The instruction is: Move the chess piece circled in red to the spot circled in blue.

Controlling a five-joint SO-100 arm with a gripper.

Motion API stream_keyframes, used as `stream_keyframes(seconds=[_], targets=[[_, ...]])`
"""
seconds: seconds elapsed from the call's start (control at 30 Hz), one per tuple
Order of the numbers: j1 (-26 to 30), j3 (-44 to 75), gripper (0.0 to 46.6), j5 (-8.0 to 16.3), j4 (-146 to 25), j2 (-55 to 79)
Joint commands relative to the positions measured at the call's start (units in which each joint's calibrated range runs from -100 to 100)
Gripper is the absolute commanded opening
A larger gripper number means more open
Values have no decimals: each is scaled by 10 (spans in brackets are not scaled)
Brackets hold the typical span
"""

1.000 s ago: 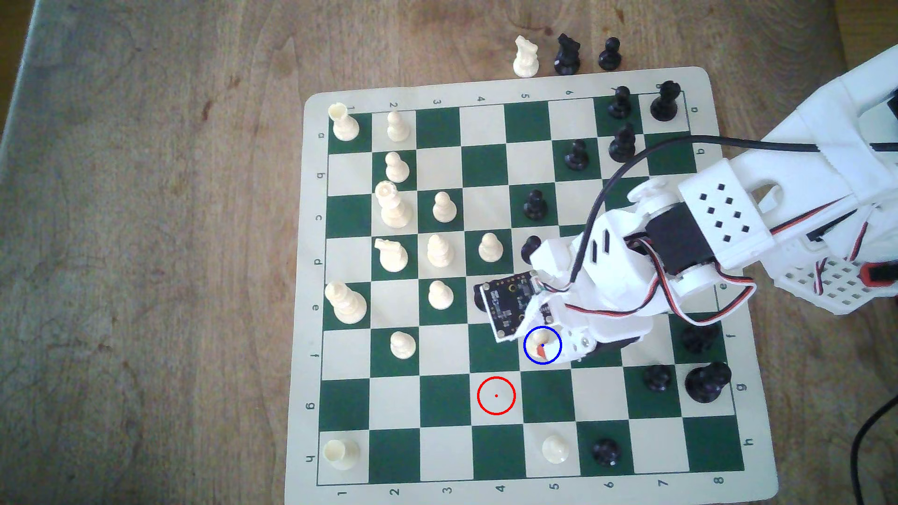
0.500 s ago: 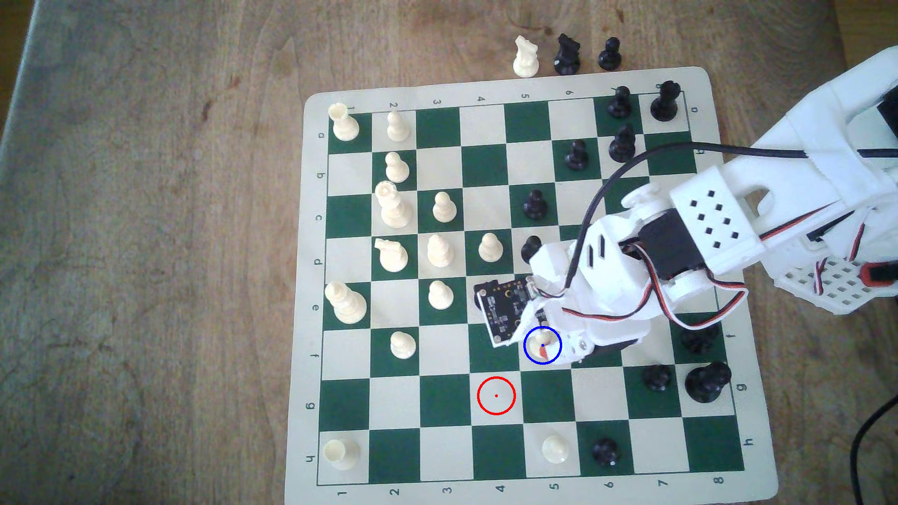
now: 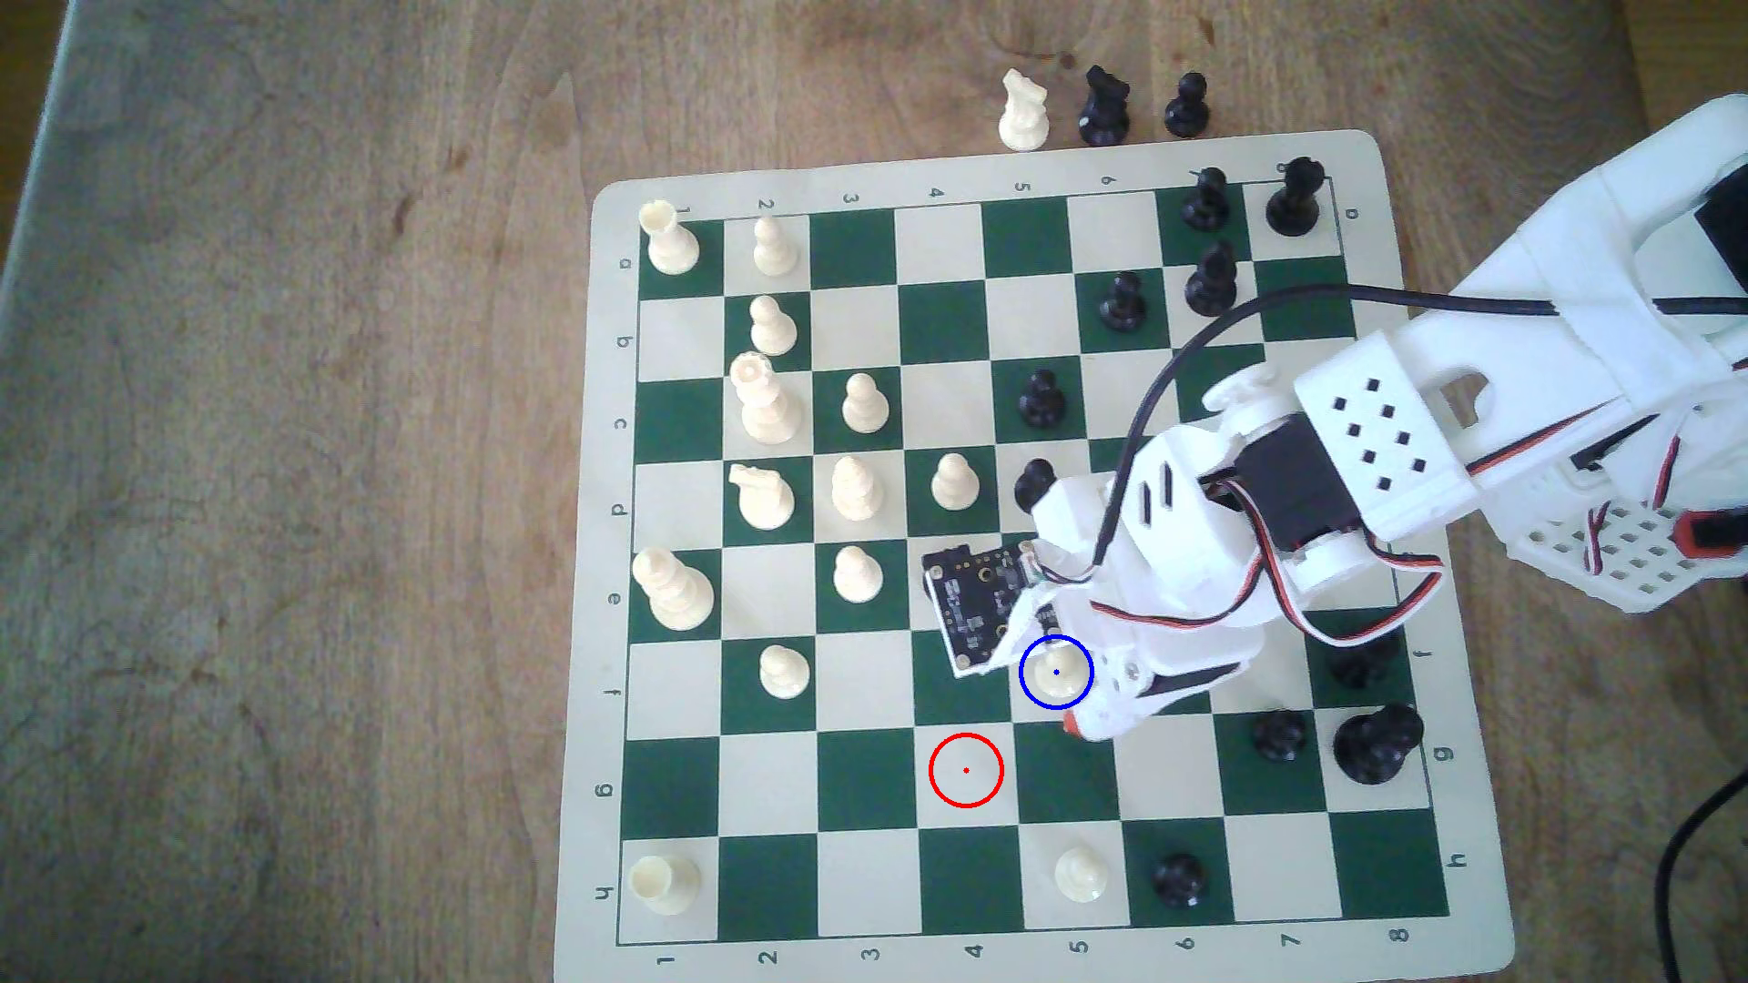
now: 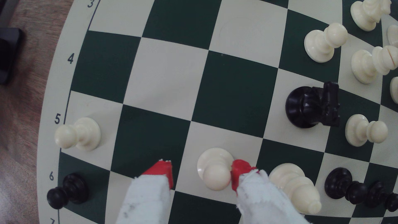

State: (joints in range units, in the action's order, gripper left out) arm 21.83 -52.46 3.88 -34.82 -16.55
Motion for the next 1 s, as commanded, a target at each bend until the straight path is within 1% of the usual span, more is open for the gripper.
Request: stream_keyframes(seconds=[0.0,0.3,0.5,0.6,0.7,0.77,0.8,0.87,0.93,0.97], targets=[[-10,12,168,1,-19,-64],[-18,-37,177,3,-44,-136],[-11,-65,182,12,-64,-195],[-11,-101,166,22,-74,-259],[-19,-151,167,24,-74,-338],[-27,-180,172,25,-74,-391],[-39,-202,168,21,-90,-442],[-51,-222,164,18,-112,-496],[-61,-246,171,18,-129,-558],[-70,-272,169,18,-143,-625]])
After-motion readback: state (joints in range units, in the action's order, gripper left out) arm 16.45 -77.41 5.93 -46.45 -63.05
